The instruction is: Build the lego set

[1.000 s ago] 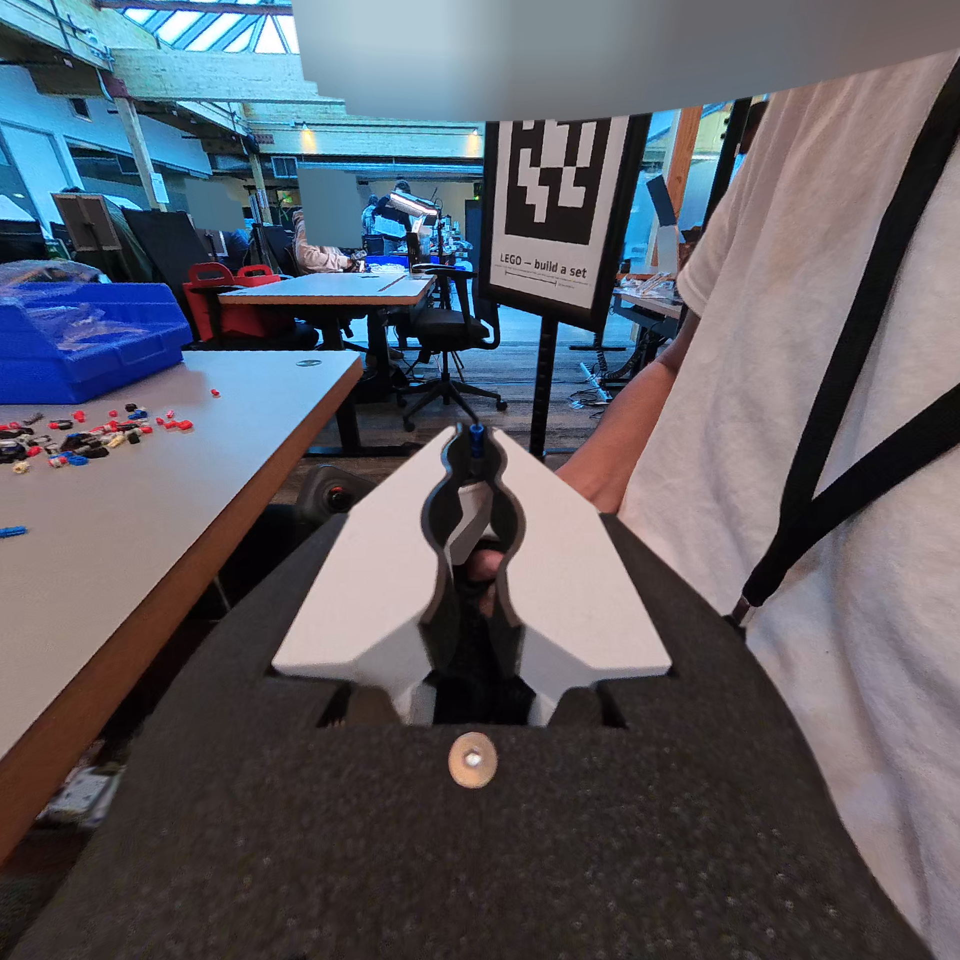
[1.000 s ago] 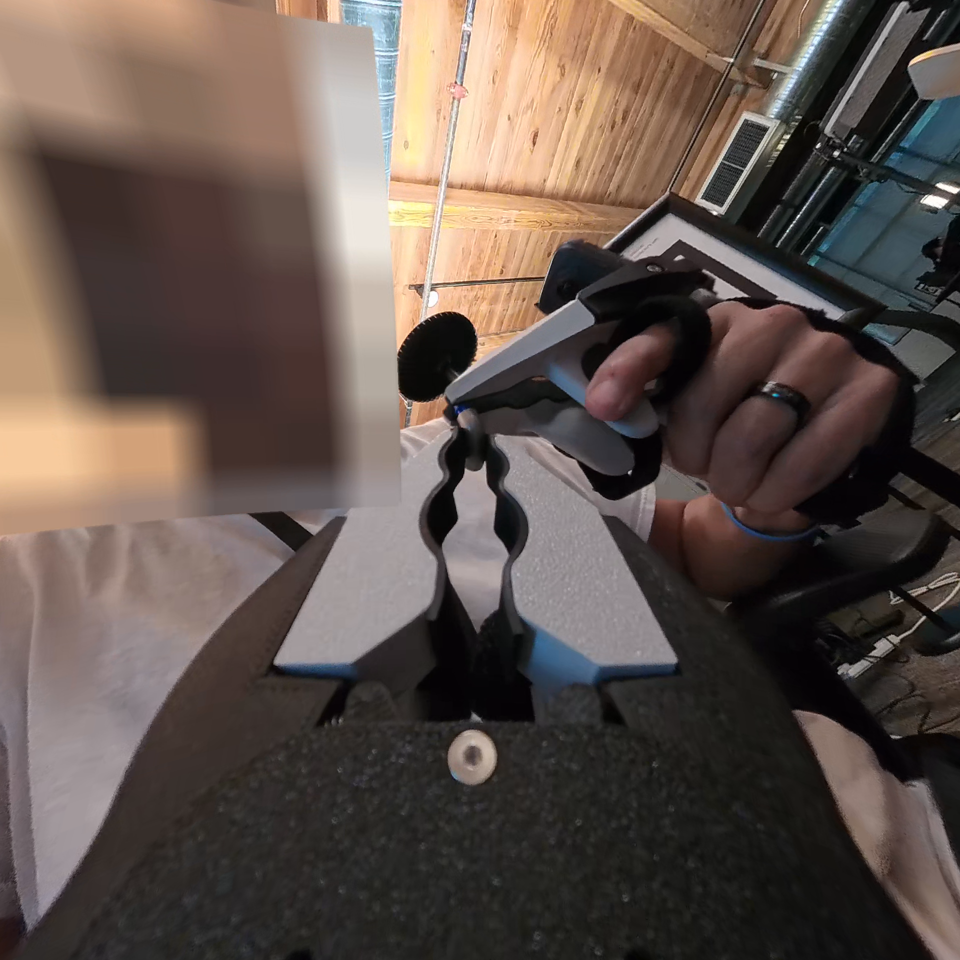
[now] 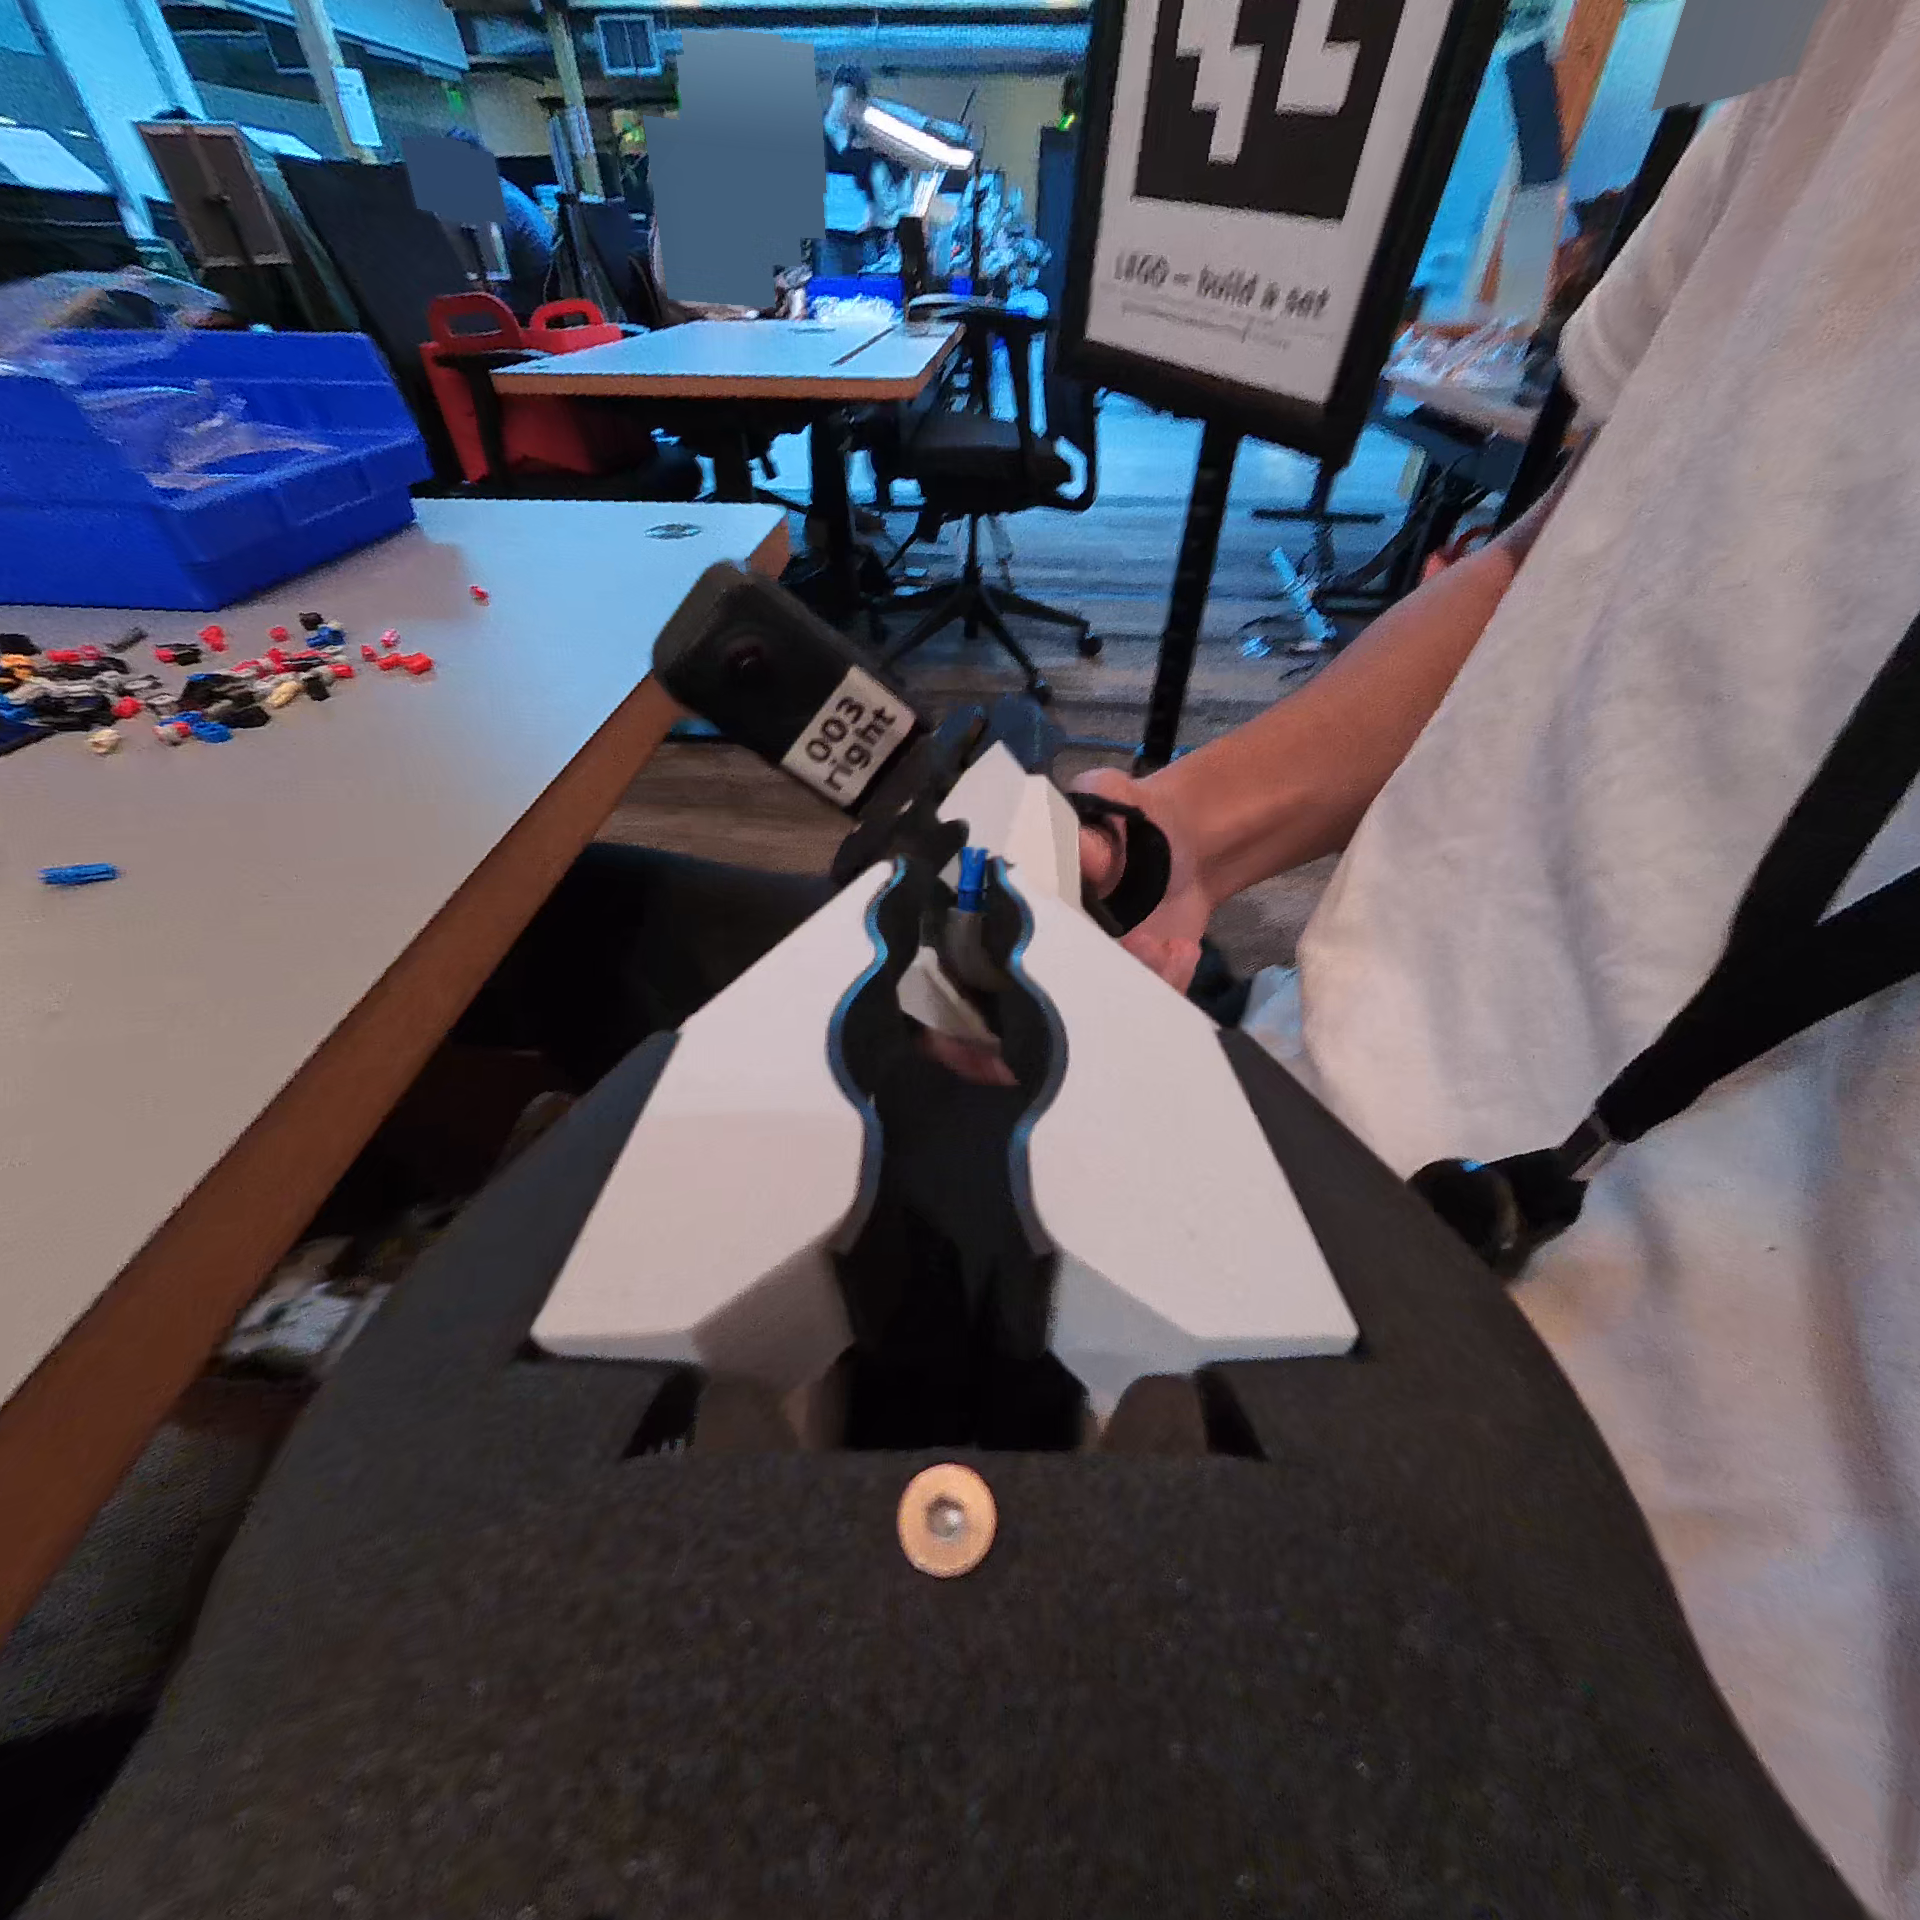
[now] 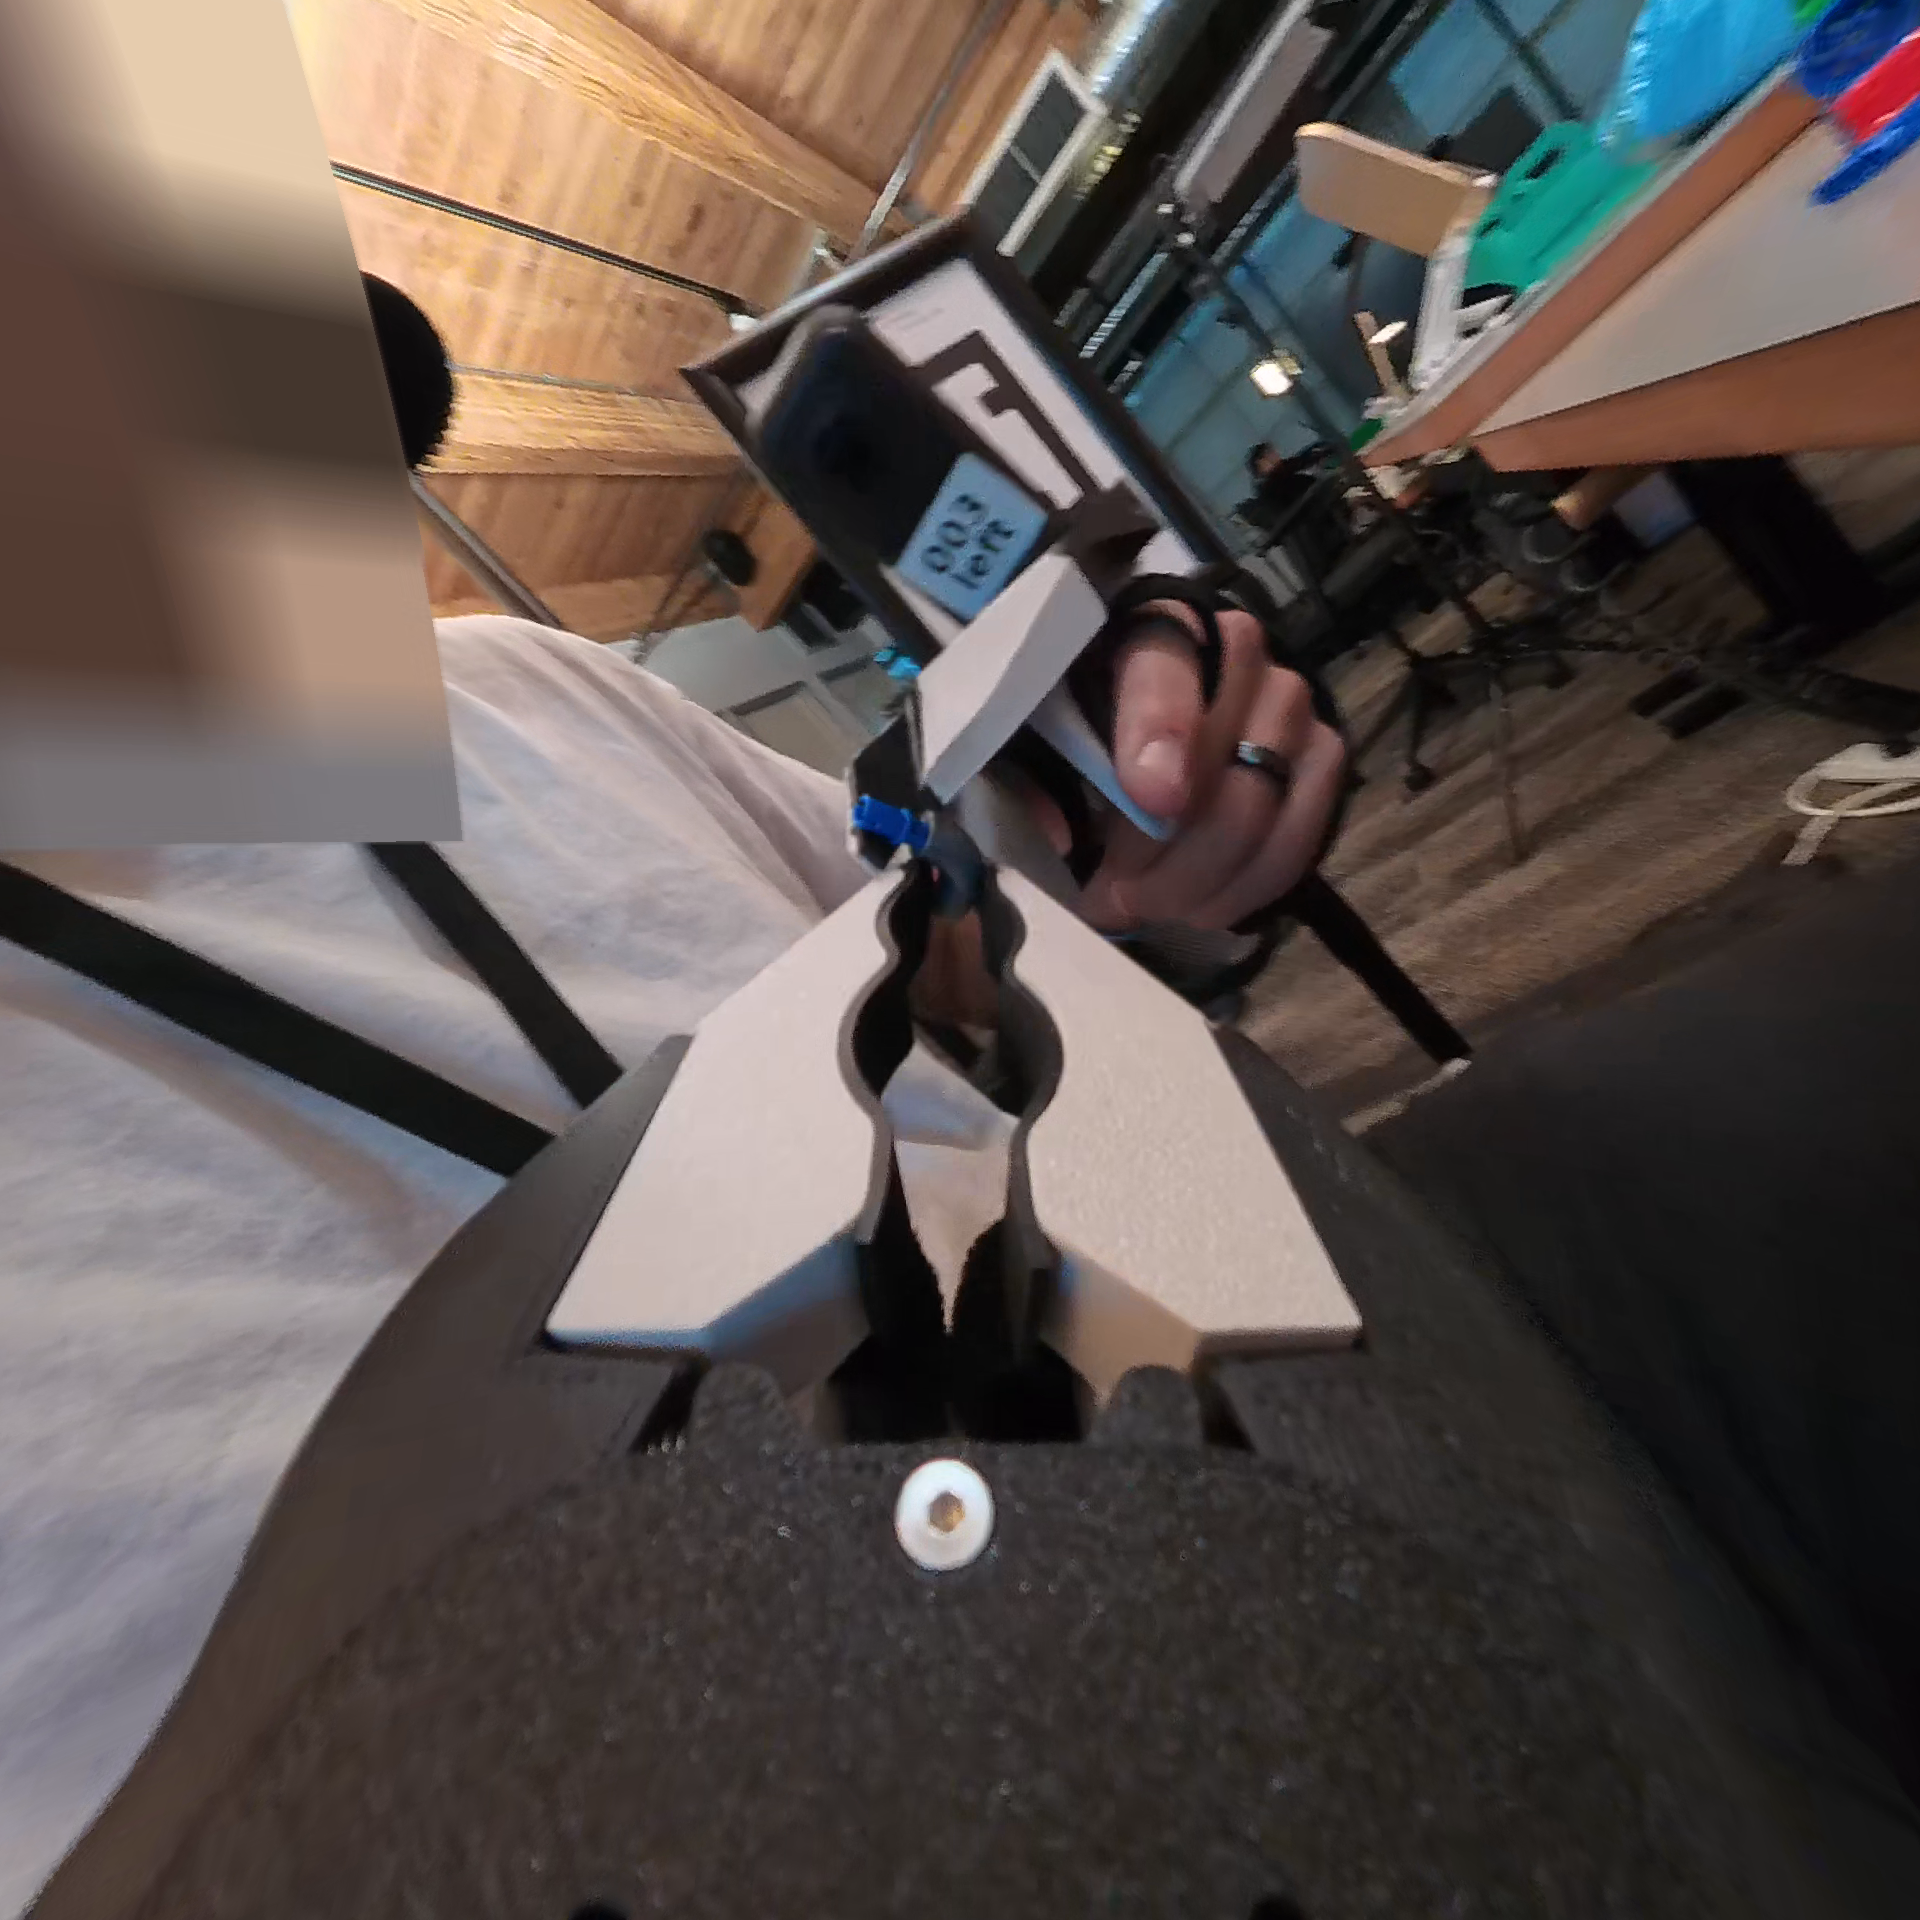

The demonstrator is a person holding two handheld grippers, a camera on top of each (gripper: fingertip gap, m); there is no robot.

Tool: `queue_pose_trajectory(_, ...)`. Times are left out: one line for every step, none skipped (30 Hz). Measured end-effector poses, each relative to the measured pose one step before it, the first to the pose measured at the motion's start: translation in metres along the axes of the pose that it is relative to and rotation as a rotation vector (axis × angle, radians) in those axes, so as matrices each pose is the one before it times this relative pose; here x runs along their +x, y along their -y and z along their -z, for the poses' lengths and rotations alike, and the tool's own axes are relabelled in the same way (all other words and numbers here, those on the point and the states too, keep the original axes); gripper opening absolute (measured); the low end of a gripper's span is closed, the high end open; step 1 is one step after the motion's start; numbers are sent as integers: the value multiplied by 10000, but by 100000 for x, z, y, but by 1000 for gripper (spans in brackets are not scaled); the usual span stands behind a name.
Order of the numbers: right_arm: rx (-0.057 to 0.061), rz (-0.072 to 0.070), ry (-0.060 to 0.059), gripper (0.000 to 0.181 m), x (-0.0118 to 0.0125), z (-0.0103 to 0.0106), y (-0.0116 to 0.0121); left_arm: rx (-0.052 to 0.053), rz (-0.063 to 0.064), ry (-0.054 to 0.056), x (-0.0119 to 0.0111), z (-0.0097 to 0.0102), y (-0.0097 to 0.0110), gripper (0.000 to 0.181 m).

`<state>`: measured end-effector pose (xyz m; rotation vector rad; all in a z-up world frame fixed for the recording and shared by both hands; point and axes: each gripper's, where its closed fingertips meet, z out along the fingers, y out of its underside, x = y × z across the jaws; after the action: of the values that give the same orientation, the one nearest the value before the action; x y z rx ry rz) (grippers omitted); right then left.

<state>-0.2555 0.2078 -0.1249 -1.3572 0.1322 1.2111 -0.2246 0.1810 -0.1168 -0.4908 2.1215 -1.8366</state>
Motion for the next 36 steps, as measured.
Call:
queue_pose_trajectory(48, -208, 415, 8, -504, -212, -41, 211, 309, -298, 311, 42, 292, 10)
queue_pose_trajectory(132, -186, 299, 8, -304, -172, 95, 201, 212, -320, 425, -2, 239, 4)
queue_pose_trajectory(158, -141, 315, 8, -324, -120, 117, 210, 106, -105, 199, -47, 258, 4)
queue_pose_trajectory(125, -165, 270, 8, -269, -101, 106, 179, 71, -49, 100, -22, 265, 4)
queue_pose_trajectory(88, -87, 199, 8, -226, -118, 96, 131, 114, -81, 85, 9, 258, 3)
queue_pose_trajectory(63, 5, 116, 8, -141, -136, 57, 92, 90, -100, 119, 34, 213, 3)
queue_pose_trajectory(96, 64, -63, 8, 97, -60, 131, 28, -11, 31, -66, 71, 108, 3)
queue_pose_trajectory(132, 61, -283, 8, 424, 95, 257, -88, -188, 251, -359, 137, -32, 3)
queue_pose_trajectory(93, 65, -373, 9, 518, 265, 281, -172, -289, 391, -578, 166, -133, 3)
queue_pose_trajectory(-47, 168, -430, 14, 570, 360, 160, -256, -297, 379, -590, 151, -249, 3)
queue_pose_trajectory(-203, 240, -596, 19, 747, 446, 27, -310, -426, 501, -742, 182, -367, 3)
queue_pose_trajectory(-146, 326, -540, 21, 607, 493, 108, -490, -736, 597, -766, 150, -697, 3)
queue_pose_trajectory(41, 212, -464, 21, 488, 428, 337, -701, -936, 531, -553, -3, -1086, 3)
queue_pose_trajectory(83, 16, -267, 21, 286, 277, 381, -696, -905, 478, -380, -118, -1100, 3)
queue_pose_trajectory(-81, -151, -251, 24, 403, 103, 73, -494, -821, 498, -324, -146, -762, 3)
queue_pose_trajectory(-184, -196, -367, 24, 652, -20, -167, -437, -690, 336, -114, -146, -623, 3)
queue_pose_trajectory(-96, -89, -345, 24, 619, -66, -159, -438, -531, 195, -9, -167, -608, 3)
queue_pose_trajectory(11, 3, -342, 24, 540, -55, -38, -279, -387, 134, 11, -109, -385, 3)
queue_pose_trajectory(9, 124, -378, 21, 501, -8, 1, -136, -245, 70, 61, -75, -165, 3)
queue_pose_trajectory(3, 192, -322, 19, 356, -8, 33, -107, -199, 73, -21, -16, -132, 3)
queue_pose_trajectory(-51, 169, -347, 20, 403, 39, 22, -153, -166, 84, -151, 25, -223, 3)
queue_pose_trajectory(-105, 227, -352, 20, 401, 55, -30, -155, -78, 49, -137, 19, -234, 4)
queue_pose_trajectory(-50, 268, -328, 21, 339, 60, 36, -28, 14, -5, -18, 11, -50, 4)
queue_pose_trajectory(69, 267, -209, 20, 93, 25, 197, 37, 69, -106, 233, -48, 83, 4)
queue_pose_trajectory(47, 235, -154, 19, -18, -29, 177, 7, 18, -97, 303, -106, 57, 3)
queue_pose_trajectory(-78, 230, -47, 17, -171, -99, -14, -21, -85, -52, 280, -142, 59, 3)
queue_pose_trajectory(-100, 209, -27, 14, -154, -72, -91, -82, -130, 36, 130, -134, -25, 4)
queue_pose_trajectory(-124, 131, -148, 11, 111, -35, -161, -86, -95, 69, -20, -104, -53, 4)
queue_pose_trajectory(-104, 87, -58, 11, 61, 53, -131, -44, 48, -74, 126, -75, -7, 4)
queue_pose_trajectory(3, 30, -14, 10, 31, 119, -4, 14, 121, -59, 98, -63, 65, 4)
queue_pose_trajectory(17, -29, 3, 9, 20, 76, 10, 7, -7, 61, -25, -45, 63, 4)
queue_pose_trajectory(-75, -46, -16, 9, 70, 32, -115, -75, -94, 28, 37, -59, -26, 3)
queue_pose_trajectory(-46, -20, -7, 8, 33, 53, -88, -72, -10, -23, 91, -62, -14, 4)
queue_pose_trajectory(75, -54, 58, 8, -43, 94, 58, 33, 123, 6, -11, -33, 92, 4)
queue_pose_trajectory(-15, -180, 110, 6, -53, 80, -22, 57, 168, -28, 23, -7, 105, 4)
queue_pose_trajectory(-86, -218, 161, 4, -71, 90, -96, 57, 132, -67, 68, 21, 103, 4)
